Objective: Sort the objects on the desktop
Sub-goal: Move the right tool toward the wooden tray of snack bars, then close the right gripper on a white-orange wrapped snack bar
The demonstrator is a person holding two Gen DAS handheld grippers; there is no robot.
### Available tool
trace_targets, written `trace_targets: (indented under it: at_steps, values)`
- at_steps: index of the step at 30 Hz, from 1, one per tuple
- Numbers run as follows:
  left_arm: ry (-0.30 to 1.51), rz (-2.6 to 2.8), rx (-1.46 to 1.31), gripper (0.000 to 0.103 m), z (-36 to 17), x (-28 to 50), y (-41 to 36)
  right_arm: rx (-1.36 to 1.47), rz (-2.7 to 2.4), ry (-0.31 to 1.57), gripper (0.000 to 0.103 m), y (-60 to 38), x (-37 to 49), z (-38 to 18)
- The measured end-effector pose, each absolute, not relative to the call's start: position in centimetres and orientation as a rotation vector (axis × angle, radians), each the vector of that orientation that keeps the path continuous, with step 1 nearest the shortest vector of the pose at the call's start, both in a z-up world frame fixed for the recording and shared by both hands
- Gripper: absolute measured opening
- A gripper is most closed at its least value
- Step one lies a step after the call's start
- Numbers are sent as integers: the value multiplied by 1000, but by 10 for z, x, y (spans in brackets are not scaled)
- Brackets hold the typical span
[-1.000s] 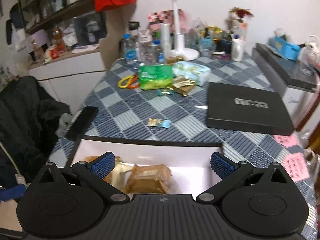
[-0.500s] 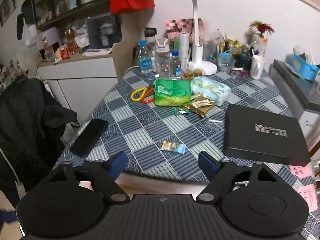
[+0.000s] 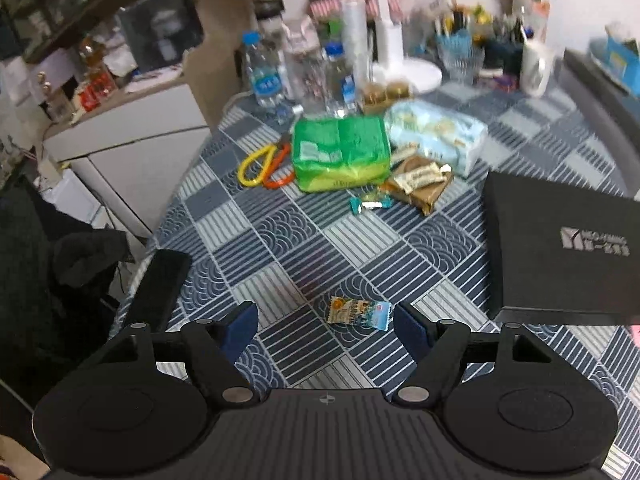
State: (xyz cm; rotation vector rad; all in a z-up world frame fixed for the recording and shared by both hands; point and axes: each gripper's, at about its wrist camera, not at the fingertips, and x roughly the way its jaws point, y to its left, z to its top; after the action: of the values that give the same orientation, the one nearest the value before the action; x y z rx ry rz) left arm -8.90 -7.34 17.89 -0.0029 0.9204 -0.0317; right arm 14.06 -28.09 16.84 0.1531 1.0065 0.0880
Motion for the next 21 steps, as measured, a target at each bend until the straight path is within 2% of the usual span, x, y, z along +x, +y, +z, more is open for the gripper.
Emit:
trace_targets:
  at_steps: [6,14,15,16,18,21]
  values:
    - [928,-17,-7,103,176,-80,-67,196,54,1063,75,-287,178,149]
    - [961,-40,-47,103,169,-64,-64,176,-41,1031,75,-307,229,147]
    - [962,-41,-48,103,169,-61,-64,175,-55,1023,70,-310,235,147]
    - [961,-39,-47,103,168,-59,-64,165,-70,1014,59,-313,242,146]
    - [960,-33,-45,103,167,-55,-64,148,-101,1007,49,-319,257,142]
    - [964,-22,-45,103,165,-50,-63,210,-142,1027,47,-334,279,131]
